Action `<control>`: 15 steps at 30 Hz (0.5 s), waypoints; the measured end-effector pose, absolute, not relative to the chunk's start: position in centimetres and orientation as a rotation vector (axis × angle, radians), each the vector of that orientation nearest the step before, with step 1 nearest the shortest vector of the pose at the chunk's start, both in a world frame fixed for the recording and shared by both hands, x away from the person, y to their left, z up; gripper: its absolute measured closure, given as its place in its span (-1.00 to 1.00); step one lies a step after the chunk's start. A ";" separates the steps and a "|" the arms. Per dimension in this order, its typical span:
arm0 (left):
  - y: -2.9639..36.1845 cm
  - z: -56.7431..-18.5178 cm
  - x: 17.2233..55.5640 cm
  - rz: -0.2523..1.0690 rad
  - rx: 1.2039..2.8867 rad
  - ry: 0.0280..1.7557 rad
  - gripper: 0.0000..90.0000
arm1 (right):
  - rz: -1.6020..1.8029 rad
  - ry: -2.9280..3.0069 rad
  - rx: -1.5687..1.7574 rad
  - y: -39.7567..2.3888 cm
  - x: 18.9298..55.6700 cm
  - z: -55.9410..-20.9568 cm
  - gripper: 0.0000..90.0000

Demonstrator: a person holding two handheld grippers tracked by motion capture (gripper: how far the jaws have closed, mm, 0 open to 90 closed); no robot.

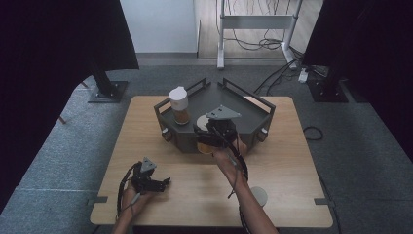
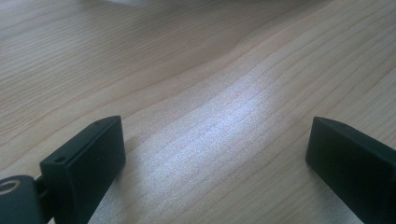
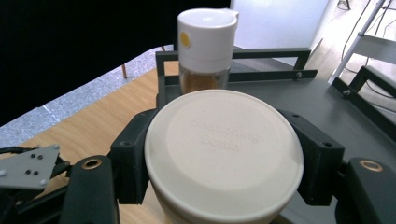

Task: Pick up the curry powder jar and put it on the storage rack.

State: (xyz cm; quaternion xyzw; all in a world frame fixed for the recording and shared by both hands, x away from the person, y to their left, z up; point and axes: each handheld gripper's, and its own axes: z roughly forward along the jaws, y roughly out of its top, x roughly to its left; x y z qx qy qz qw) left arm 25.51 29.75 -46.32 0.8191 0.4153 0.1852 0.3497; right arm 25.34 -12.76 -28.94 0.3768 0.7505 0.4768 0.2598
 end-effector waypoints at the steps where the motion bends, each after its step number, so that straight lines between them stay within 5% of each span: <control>1: 29.8 -46.3 25.5 0.480 2.122 1.076 -0.90 | 1.293 2.031 1.024 -12.8 25.5 -28.8 -0.27; 15: 29.8 -46.3 25.5 0.477 2.123 1.075 -0.90 | 1.294 1.985 1.039 -14.0 27.4 -26.9 -0.27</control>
